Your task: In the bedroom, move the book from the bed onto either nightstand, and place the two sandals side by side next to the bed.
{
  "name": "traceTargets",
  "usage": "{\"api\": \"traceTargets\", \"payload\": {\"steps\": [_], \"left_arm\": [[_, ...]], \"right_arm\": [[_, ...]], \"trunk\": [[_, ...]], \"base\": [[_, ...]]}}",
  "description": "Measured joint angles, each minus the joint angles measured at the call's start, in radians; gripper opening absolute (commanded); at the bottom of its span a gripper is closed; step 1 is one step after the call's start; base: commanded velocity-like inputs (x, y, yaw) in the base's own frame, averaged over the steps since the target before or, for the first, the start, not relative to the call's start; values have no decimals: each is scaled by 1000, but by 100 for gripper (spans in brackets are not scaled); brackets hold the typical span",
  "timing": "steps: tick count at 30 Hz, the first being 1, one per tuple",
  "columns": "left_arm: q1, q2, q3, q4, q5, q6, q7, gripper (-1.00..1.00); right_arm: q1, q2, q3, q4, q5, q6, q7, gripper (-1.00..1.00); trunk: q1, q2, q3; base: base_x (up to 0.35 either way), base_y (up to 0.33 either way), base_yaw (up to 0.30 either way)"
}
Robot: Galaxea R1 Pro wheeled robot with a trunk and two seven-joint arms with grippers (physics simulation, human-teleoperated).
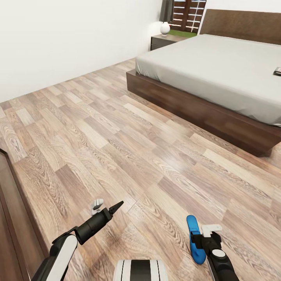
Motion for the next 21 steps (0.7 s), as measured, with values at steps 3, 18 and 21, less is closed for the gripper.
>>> {"api": "traceTargets", "payload": {"steps": [3, 18, 21], "left_arm": [[0, 0, 0, 0, 0, 0, 0, 100], [0, 0, 0, 0, 2, 0, 0, 100], [0, 0, 0, 0, 2, 0, 0, 100]], "right_arm": [[0, 0, 1, -1, 0, -1, 0, 100], [0, -1, 3, -10, -1, -27, 8, 100], [0, -1, 3, -11, -1, -28, 8, 100]], "trunk": [[0, 0, 0], [0, 0, 0], [0, 0, 0]], "base": [[0, 0, 0], [0, 0, 0], [0, 0, 0]]}}
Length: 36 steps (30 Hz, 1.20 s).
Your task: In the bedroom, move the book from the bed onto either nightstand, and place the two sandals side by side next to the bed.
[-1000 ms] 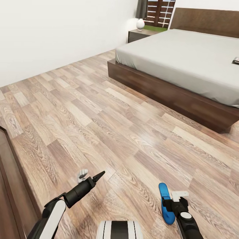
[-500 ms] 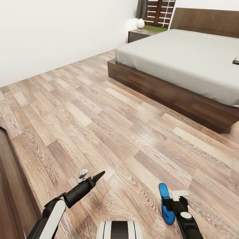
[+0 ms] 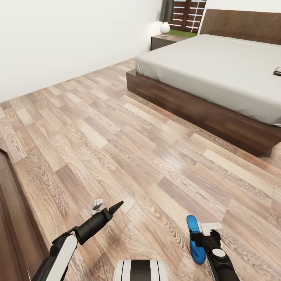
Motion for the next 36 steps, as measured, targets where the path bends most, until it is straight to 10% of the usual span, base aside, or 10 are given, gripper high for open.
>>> {"api": "traceTargets", "payload": {"steps": [36], "left_arm": [[0, 1, 0, 0, 2, 1, 0, 100]], "right_arm": [[0, 1, 1, -6, 0, -23, -6, 100]], "trunk": [[0, 0, 0]], "base": [[8, 0, 0]]}}
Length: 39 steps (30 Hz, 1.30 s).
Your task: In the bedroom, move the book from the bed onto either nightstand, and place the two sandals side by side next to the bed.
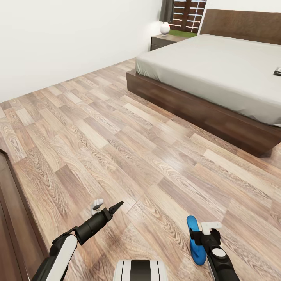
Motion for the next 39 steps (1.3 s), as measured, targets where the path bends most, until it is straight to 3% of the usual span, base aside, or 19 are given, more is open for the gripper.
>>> {"api": "traceTargets", "payload": {"steps": [8, 24, 39], "left_arm": [[0, -1, -1, 0, 0, -2, 1, 100], [0, -2, 0, 0, 0, 0, 0, 100], [0, -2, 0, 0, 0, 0, 0, 100]], "right_arm": [[0, 0, 0, 4, 0, -3, -1, 100], [0, 0, 0, 4, 0, -4, -1, 100], [0, 0, 1, 4, 0, -4, -1, 100]], "trunk": [[0, 0, 0], [0, 0, 0], [7, -3, -58]], "base": [[166, 0, 0], [12, 0, 0], [0, 0, 0]]}}
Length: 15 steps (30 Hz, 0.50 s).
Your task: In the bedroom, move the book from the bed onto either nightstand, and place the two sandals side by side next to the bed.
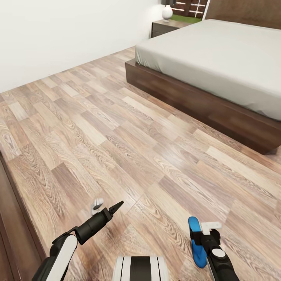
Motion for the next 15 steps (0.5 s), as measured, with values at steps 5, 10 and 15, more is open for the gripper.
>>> {"api": "traceTargets", "payload": {"steps": [5, 10, 15], "left_arm": [[0, 0, 0, 0, 0, 0, 0, 100], [0, 0, 0, 0, 0, 0, 0, 100], [0, 0, 0, 0, 0, 0, 0, 100]], "right_arm": [[0, 0, 3, 0, 0, 0, 0, 100], [0, 0, 3, 0, 0, 1, 0, 100], [0, 0, 3, 0, 0, 0, 0, 100]], "trunk": [[2, -1, -19], [4, -2, -39], [7, -4, -58]], "base": [[0, 0, 0], [0, 0, 0], [0, 0, 0]]}}
